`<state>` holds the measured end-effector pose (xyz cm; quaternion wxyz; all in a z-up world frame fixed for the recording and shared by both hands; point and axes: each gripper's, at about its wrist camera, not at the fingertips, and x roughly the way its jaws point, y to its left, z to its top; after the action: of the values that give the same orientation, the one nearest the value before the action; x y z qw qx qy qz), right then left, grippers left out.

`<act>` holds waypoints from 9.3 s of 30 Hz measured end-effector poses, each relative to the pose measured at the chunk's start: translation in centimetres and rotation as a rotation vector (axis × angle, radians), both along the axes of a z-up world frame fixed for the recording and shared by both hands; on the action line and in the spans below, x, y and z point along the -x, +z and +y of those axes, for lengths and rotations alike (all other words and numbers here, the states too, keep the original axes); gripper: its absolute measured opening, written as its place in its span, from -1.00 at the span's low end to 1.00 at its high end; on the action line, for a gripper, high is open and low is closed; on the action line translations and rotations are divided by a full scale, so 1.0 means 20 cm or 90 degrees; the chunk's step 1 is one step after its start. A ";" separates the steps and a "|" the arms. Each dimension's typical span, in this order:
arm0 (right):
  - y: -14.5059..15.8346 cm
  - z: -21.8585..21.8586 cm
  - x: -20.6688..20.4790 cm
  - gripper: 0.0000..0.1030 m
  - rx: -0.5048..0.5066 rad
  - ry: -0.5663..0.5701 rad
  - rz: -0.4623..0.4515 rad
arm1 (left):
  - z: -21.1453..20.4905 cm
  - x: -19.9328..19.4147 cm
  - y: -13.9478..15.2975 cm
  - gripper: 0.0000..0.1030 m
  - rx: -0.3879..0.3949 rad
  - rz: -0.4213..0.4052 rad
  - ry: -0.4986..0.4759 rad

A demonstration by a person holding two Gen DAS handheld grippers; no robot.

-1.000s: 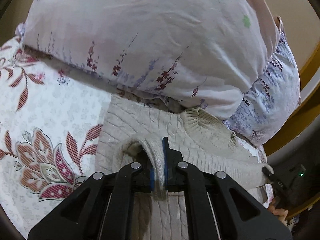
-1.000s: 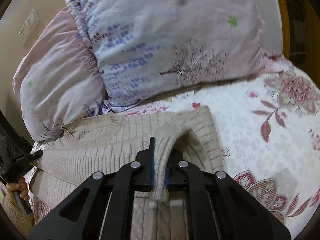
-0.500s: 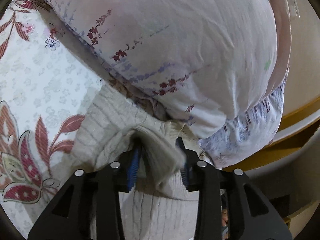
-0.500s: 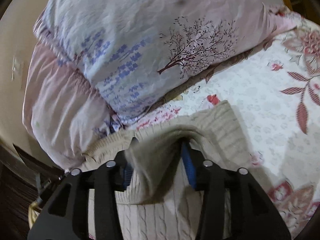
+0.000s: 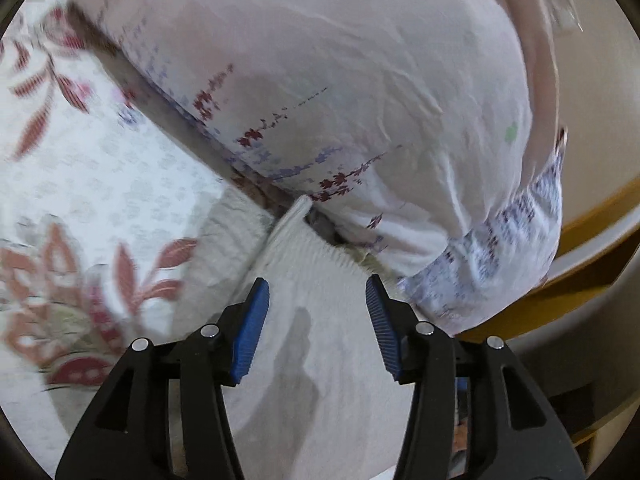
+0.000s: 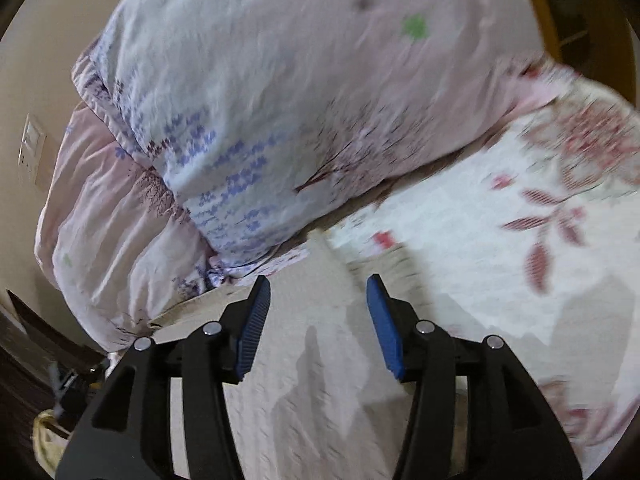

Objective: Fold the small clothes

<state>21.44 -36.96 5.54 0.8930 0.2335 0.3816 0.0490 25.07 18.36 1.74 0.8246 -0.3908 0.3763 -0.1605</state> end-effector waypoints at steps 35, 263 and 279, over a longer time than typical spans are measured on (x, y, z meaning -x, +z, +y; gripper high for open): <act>-0.05 0.10 0.46 -0.82 0.150 0.062 0.033 | -0.06 0.42 0.00 -0.87 -0.258 -0.025 -0.104; -0.08 -0.26 0.57 -0.10 -0.020 0.054 0.073 | -1.10 0.44 0.05 -0.24 -0.098 0.046 -0.298; -0.09 -0.16 0.24 -0.82 -0.008 0.049 0.045 | -1.23 0.23 0.13 0.45 -0.252 0.023 -0.243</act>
<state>16.64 -40.07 3.81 0.8749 0.2258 0.4215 0.0772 20.38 -6.20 4.32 0.8329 -0.1471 0.4816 -0.2295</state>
